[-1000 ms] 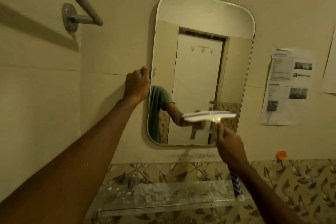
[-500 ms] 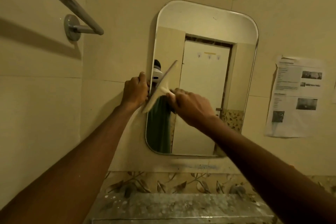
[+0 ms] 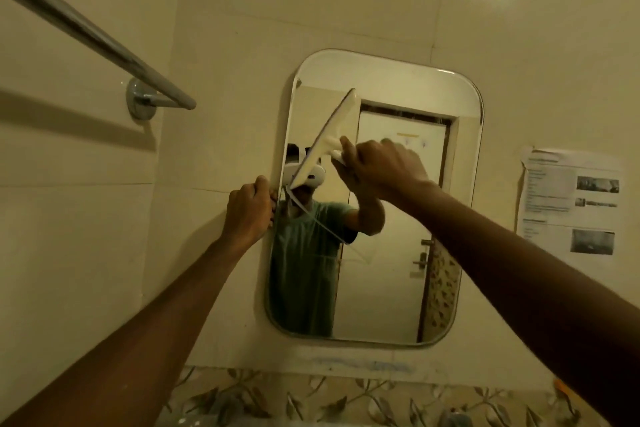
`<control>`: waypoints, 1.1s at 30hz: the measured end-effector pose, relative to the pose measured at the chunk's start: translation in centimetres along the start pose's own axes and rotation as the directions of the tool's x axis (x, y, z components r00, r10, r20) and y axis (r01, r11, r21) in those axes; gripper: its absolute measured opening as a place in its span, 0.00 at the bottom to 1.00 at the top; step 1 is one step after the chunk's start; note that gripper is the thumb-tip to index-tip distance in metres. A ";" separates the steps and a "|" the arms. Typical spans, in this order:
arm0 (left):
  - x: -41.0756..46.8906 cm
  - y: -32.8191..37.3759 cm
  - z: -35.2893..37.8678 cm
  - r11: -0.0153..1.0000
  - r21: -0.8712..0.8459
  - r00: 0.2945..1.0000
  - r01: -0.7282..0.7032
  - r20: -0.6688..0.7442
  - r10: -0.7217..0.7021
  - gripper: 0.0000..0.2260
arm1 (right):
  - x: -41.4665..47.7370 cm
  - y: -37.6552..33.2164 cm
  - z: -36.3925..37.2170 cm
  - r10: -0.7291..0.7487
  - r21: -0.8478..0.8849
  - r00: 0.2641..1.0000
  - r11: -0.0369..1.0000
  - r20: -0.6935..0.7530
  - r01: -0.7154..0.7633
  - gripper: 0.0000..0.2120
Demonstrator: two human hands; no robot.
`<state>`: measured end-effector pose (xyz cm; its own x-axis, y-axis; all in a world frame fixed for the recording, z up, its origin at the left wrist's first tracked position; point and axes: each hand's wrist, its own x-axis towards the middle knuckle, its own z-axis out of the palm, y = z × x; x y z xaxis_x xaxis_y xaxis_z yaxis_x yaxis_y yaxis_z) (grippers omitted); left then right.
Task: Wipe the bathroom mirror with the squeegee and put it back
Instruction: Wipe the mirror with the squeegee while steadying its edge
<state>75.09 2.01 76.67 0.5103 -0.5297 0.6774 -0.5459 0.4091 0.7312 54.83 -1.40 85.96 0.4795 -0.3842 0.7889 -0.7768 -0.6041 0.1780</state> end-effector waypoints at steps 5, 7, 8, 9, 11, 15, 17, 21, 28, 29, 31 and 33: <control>0.3 -0.4 -0.2 0.998 -0.061 1.000 0.018 0.007 -0.017 0.23 | -4.6 10.2 -2.5 0.069 -0.208 0.997 0.976 0.029 -0.061 0.23; 0.5 -0.2 -0.3 0.998 -0.064 1.000 0.015 0.012 -0.014 0.23 | -5.7 12.3 -2.6 0.121 -0.179 0.993 0.977 0.009 -0.118 0.33; 0.7 -0.1 -0.4 0.998 -0.062 1.000 0.016 0.015 -0.015 0.23 | -5.4 12.2 -2.4 0.123 -0.149 0.992 0.981 0.003 -0.121 0.35; 0.8 -0.1 -0.4 0.998 -0.057 1.000 0.016 0.015 -0.015 0.23 | -4.7 11.3 -2.3 0.115 -0.114 0.993 0.987 -0.004 -0.114 0.34; 0.8 -0.2 -0.3 0.999 -0.047 1.000 0.009 0.000 -0.009 0.23 | -1.9 8.3 -2.3 0.058 -0.062 0.998 0.996 -0.016 -0.058 0.29; 0.8 -0.7 0.3 0.995 -0.089 0.998 0.034 -0.042 -0.037 0.22 | 4.7 1.1 -2.5 -0.133 -0.098 0.991 0.987 -0.030 0.130 0.21; 1.0 -0.7 0.3 0.994 -0.102 0.998 0.040 -0.040 -0.044 0.22 | 6.0 0.6 -2.9 -0.133 -0.112 0.990 0.986 -0.041 0.128 0.21; 0.9 -0.8 0.3 0.997 -0.076 1.000 -0.004 -0.029 0.002 0.22 | 3.1 7.9 -4.0 0.112 0.071 0.990 0.992 -0.083 -0.107 0.20; 2.6 0.4 -0.1 0.981 0.177 0.997 -0.077 -0.004 0.079 0.24 | -3.2 15.0 -4.5 0.336 0.141 0.937 0.936 -0.097 -0.322 0.30; 2.9 1.0 -0.4 0.980 0.183 0.996 -0.082 -0.028 0.088 0.26 | -3.1 14.6 -4.8 0.325 0.157 0.940 0.938 -0.099 -0.308 0.29; 4.1 2.3 -1.0 0.983 0.160 0.989 -0.095 -0.101 0.112 0.28 | -2.6 13.7 -5.5 0.287 0.228 0.950 0.940 -0.124 -0.254 0.27; 5.4 4.1 -1.3 0.977 0.136 0.972 -0.162 -0.150 0.182 0.27 | -1.7 12.7 -6.5 0.276 0.330 0.948 0.920 -0.157 -0.213 0.23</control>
<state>76.47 1.74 83.41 0.4965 -0.3285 0.8034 -0.7066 0.3846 0.5939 41.51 -3.84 90.68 0.1765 -0.4216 0.8894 -0.6817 -0.7042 -0.1985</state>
